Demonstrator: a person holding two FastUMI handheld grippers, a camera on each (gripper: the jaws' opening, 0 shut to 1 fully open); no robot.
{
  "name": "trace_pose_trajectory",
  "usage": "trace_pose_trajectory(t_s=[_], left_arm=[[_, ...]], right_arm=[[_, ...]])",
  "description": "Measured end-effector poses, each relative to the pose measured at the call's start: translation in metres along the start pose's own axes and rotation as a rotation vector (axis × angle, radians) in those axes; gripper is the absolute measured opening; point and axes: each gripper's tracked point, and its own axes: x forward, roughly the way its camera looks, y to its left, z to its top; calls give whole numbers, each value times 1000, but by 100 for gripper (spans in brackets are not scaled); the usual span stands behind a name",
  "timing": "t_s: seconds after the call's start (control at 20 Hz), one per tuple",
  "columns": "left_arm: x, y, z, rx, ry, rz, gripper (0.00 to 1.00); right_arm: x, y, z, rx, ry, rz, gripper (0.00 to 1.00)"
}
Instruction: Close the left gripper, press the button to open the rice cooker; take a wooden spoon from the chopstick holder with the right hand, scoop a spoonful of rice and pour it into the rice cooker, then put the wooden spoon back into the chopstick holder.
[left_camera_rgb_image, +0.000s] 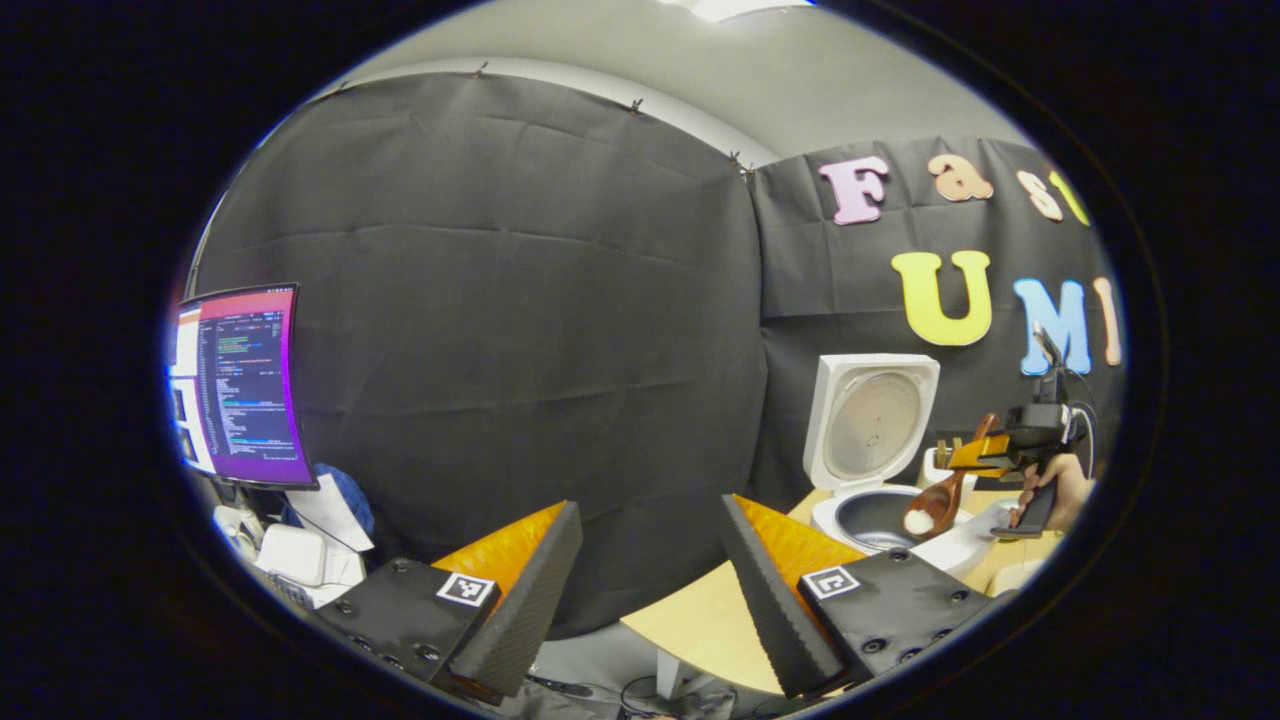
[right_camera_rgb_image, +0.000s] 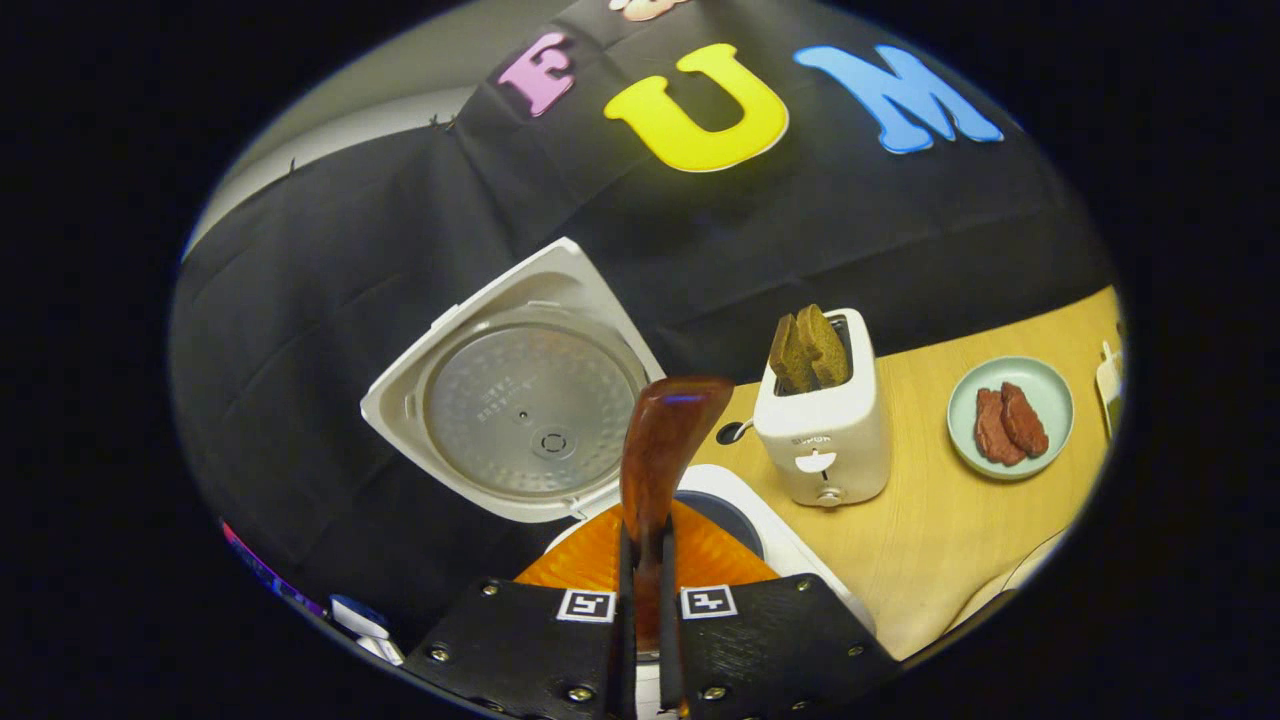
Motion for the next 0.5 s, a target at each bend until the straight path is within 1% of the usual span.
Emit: trace_pose_trajectory(t_s=[0.1,0.3,0.5], left_arm=[[0,-1,-2,-6,2,3,91],[0,0,-3,-13,1,2,91],[0,0,-4,-20,0,-5,91]], right_arm=[[2,6,-4,-121,9,-13,10],[4,17,-6,-341,8,-11,10],[1,32,-2,-530,-31,-12,10]])
